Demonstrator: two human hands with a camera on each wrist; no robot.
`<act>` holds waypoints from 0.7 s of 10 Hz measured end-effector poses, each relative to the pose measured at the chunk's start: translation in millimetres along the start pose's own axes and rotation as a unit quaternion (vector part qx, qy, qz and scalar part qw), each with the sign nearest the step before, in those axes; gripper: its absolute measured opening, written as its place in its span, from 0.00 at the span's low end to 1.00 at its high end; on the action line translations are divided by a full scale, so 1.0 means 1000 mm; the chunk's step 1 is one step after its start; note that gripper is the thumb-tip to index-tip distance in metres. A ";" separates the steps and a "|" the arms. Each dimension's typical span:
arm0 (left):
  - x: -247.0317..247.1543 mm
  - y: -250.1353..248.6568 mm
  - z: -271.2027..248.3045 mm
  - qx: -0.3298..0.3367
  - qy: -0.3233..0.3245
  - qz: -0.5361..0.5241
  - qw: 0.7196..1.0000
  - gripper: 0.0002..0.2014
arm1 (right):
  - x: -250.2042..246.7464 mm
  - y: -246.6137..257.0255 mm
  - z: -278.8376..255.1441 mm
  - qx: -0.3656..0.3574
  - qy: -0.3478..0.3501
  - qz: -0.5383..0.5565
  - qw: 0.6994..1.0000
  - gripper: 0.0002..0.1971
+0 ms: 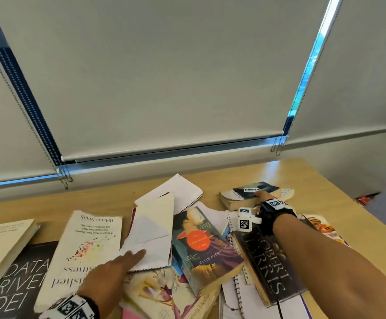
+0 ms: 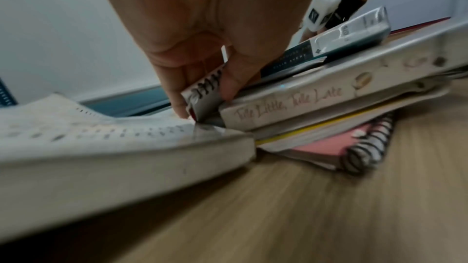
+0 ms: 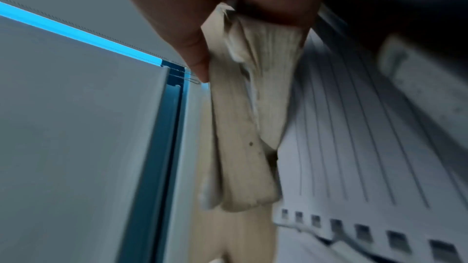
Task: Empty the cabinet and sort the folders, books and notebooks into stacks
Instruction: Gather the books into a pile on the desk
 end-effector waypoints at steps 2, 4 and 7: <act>0.005 -0.001 -0.003 0.016 -0.003 -0.014 1.000 0.33 | 0.003 0.003 0.027 -0.099 -0.117 -0.249 0.956 0.24; 0.005 -0.012 -0.005 0.051 -0.022 -0.059 0.997 0.26 | 0.009 0.013 0.026 -0.081 -0.033 -0.208 0.974 0.25; -0.002 -0.018 -0.003 0.012 -0.038 -0.032 0.999 0.35 | -0.065 0.043 -0.077 -0.138 -0.073 -0.021 0.988 0.27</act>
Point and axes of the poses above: each hand's wrist, its own z-axis towards the middle knuckle, its own x-axis out of the palm, y = z × x, the point moved 5 cm from there along z, towards the middle knuckle, and after that the axes turned 8 degrees about -z, right-handed, at the moved point
